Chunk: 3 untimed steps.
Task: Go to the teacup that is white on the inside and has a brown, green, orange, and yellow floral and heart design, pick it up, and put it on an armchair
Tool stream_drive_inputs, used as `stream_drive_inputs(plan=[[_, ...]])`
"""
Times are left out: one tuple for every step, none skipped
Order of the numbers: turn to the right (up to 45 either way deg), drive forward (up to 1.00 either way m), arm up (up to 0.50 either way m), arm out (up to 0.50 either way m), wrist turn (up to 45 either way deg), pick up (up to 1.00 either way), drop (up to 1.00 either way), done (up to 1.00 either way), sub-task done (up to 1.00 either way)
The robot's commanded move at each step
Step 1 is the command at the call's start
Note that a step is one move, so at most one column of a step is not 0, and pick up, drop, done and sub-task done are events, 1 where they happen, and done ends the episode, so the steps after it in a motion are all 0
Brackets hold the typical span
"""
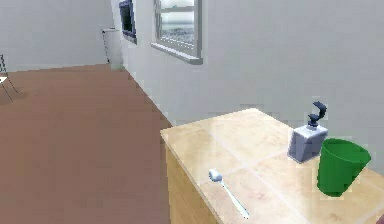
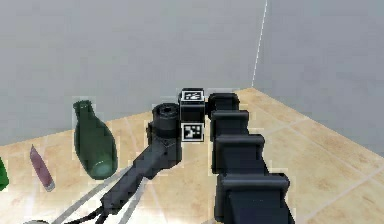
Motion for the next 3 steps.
stream_drive_inputs(plan=[[0.0,0.0,0.0,-0.14,0.0,0.0,0.0,0.0,0.0],[-45.0,0.0,0.0,0.0,0.0,0.0,0.0,0.0,0.0],[-24.0,0.0,0.0,0.0,0.0,0.0,0.0,0.0,0.0]])
